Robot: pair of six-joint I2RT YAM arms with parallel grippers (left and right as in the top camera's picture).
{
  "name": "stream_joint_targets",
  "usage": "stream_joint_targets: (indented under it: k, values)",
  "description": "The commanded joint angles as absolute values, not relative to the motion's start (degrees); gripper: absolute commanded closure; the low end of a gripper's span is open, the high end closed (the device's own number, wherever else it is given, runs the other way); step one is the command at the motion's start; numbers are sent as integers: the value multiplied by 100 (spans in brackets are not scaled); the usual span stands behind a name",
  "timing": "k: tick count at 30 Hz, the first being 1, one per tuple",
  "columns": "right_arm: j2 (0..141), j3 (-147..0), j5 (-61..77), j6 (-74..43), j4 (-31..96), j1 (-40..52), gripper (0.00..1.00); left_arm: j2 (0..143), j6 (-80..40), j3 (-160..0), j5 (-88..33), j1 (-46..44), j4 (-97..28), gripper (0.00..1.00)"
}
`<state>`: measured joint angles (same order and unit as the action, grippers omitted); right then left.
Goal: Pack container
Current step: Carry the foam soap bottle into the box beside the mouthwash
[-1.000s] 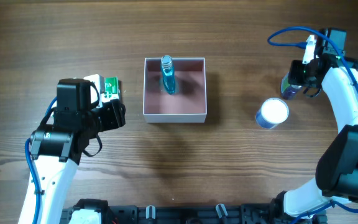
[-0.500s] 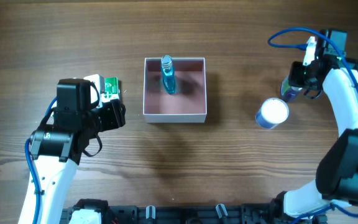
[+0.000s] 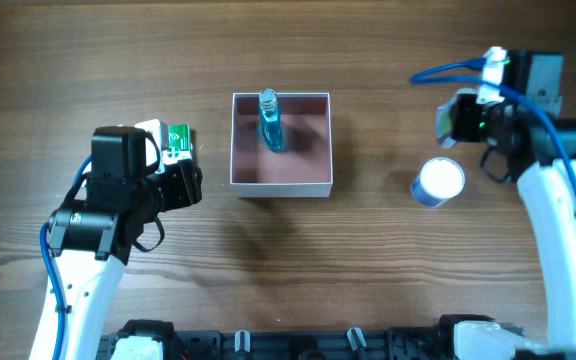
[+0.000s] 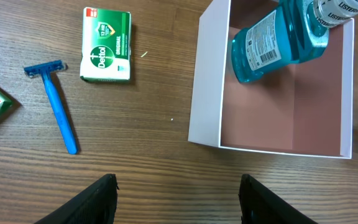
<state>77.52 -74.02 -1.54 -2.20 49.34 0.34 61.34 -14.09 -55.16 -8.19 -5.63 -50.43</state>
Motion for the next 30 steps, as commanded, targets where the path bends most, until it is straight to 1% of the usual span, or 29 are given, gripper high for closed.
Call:
stream_joint_targets:
  k: [1,4,7,11,14,18,24,30]
  values:
    - [7137,-7876,-169,-1107,5039,729,96,6163,-1396,-5638,-786,-589,-5041,37]
    - [6989,-7985,-204,-1474,5063,1343,96,6163,-1396,-5638,-786,-589,-5041,37]
    - [7015,-8117,-567,-1745,5063,2064,96,6163,-1396,-5638,-788,-589,-5043,37]
    - [7273,-8453,-1079,-1968,5085,2867,96,6163,-1398,-5638,-788,-589,-5046,37]
    - [7634,-8785,-1326,-2069,5085,3245,96,6163,-1398,-5638,-788,-589,-5046,38]
    - [8184,-9054,-1352,-2340,5087,3433,96,6163,-1398,-5638,-788,-589,-5046,38]
    - [9030,-9091,-1315,-3092,5076,3487,96,6163,-1398,-5638,-788,-589,-5046,38]
    - [9642,-9091,-1210,-3153,4766,3492,96,6163,-1398,-5638,-788,-589,-5046,37]
